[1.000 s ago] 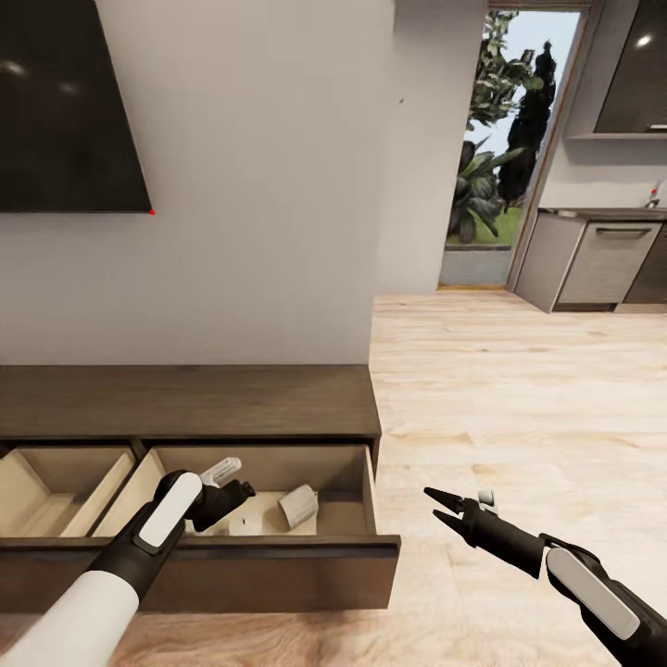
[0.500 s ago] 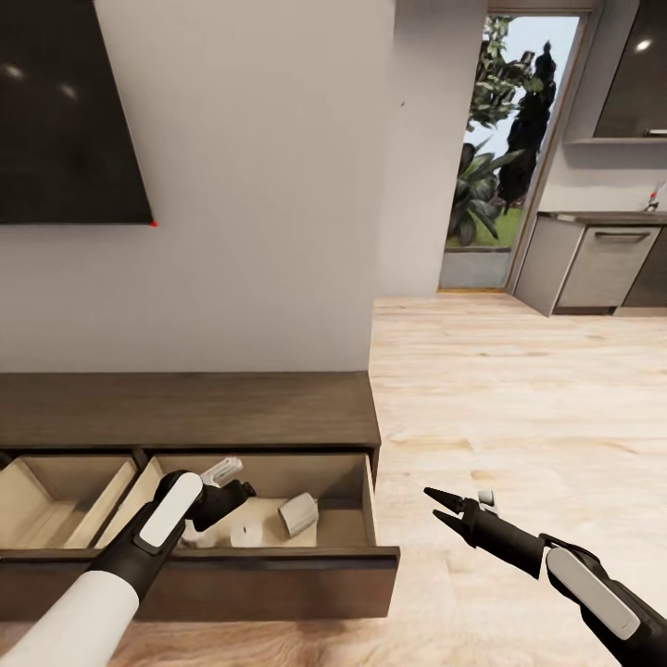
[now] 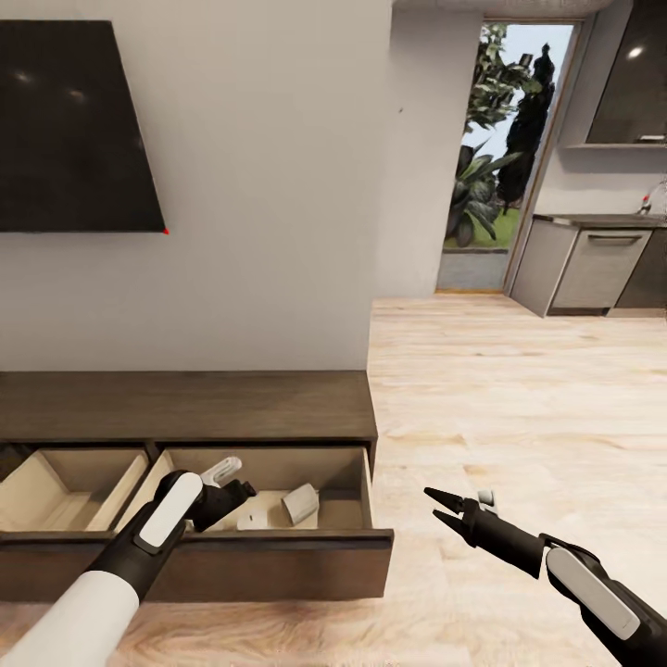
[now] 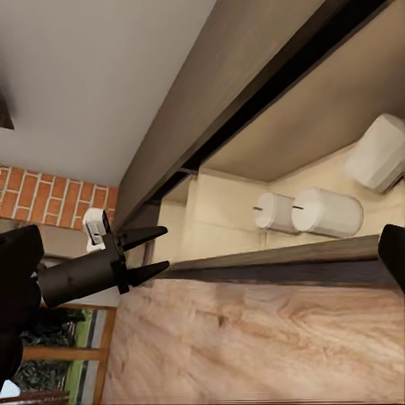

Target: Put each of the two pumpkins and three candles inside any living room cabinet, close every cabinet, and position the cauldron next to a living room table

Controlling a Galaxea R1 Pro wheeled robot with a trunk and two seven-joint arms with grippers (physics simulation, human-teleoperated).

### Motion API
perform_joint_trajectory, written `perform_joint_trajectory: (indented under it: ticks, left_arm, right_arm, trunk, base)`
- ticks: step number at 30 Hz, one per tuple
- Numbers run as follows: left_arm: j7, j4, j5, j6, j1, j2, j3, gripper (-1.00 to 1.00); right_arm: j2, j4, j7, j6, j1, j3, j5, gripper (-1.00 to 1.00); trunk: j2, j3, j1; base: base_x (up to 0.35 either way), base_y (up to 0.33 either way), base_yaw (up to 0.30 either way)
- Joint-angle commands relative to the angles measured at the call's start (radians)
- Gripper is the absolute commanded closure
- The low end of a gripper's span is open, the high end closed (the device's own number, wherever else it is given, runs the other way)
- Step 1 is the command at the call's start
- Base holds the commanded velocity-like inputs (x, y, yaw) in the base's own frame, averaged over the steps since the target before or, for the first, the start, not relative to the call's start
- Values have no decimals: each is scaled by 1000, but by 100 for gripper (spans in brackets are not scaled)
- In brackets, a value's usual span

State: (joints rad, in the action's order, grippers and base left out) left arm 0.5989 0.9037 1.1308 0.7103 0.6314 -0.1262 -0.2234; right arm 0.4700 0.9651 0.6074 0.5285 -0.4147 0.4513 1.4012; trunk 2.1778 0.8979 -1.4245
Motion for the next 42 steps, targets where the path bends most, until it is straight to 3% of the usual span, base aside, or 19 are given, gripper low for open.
perform_joint_trajectory:
  ticks: [1, 24, 31, 33, 37, 42]
  left_arm:
    - [10, 1, 10, -1, 1, -1, -4, -100]
    - [10, 1, 3, 0, 1, 6, -23, -100]
    - [10, 1, 0, 0, 1, 7, -25, -100]
    - [10, 1, 0, 0, 1, 7, -26, -100]
    - [10, 1, 0, 0, 1, 7, -27, -100]
    - [9, 2, 3, 0, 1, 5, -25, -100]
  right_arm:
    - [1, 0, 0, 4, -1, 3, 9, -100]
    - [0, 0, 0, 4, -1, 3, 9, -100]
    - [-1, 2, -4, 6, -1, 2, 2, -100]
    - [-1, 3, -20, 6, -1, 2, 2, -100]
    - [-1, 5, -179, 7, -1, 7, 1, -100]
    - [-1, 6, -231, 7, -1, 12, 0, -100]
  trunk:
    - [-7, -2, 5]
    - [-168, -74, 93]
    - [-168, -74, 93]
    - [-168, -74, 93]
    - [-147, -65, 81]
    - [-112, -49, 62]
  base:
    - [-325, 0, 0]
    - [-346, 0, 0]
    - [-350, 0, 0]
    - [-350, 0, 0]
    - [-344, 0, 0]
    - [-115, 0, 0]
